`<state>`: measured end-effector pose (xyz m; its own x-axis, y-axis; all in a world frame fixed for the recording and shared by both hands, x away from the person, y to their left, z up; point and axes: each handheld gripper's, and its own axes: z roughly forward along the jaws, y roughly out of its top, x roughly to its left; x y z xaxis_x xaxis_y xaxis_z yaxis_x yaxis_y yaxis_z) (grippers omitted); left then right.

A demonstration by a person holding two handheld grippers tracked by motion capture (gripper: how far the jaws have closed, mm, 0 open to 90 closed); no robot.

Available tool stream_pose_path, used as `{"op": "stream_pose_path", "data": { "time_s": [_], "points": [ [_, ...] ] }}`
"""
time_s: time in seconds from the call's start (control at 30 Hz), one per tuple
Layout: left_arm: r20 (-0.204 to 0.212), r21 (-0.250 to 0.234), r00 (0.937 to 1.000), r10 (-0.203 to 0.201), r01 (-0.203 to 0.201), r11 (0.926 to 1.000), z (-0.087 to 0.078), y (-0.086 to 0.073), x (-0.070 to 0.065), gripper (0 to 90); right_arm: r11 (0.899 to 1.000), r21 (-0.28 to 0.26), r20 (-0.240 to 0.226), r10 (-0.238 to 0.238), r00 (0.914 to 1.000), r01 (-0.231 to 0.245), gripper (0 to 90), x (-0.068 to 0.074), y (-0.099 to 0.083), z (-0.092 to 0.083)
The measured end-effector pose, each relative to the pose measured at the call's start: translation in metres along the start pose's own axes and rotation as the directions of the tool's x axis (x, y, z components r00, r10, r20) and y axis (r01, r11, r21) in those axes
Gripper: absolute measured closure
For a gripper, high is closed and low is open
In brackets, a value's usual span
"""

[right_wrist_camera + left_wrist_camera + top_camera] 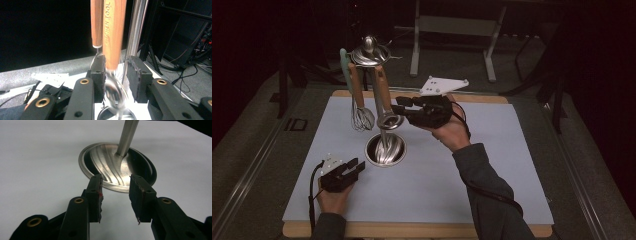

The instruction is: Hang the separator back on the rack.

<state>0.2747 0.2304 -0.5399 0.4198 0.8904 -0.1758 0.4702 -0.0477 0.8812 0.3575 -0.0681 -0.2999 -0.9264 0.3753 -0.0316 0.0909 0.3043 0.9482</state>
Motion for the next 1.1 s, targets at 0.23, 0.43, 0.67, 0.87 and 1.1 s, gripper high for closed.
{"op": "stream_pose_path", "data": {
  "time_s": [0.23,0.43,0.67,0.87,1.1],
  "points": [
    [0.0,0.0,1.0,-0.001,0.001,1.0,0.0,0.0,0.0,63.3,1.0,0.014,-0.007,0.004,1.0,-0.004,67.5,-0.004,-0.003,-0.007],
    [0.0,0.0,1.0,0.0,0.0,1.0,0.0,0.0,0.0,63.3,0.999,0.043,-0.007,0.01,0.9999,-0.009,67.5,-0.008,-0.007,-0.013],
    [0.0,0.002,1.0,-0.004,0.004,1.0,0.0,0.0,0.0,63.1,0.997,0.076,-0.014,0.019,0.9997,-0.018,66.3,-0.012,-0.015,-0.018],
    [-0.001,0.009,1.0,-0.006,0.006,0.9999,0.001,0.0,0.001,62.9,0.994,0.108,-0.017,0.029,0.9994,-0.027,65.4,-0.016,-0.031,-0.028],
    [-0.003,0.011,1.0,-0.004,0.004,0.9999,0.001,0.001,0.0,62.9,0.984,0.167,-0.007,0.063,0.998,-0.061,65.1,-0.019,-0.061,-0.04]
  ]
}}
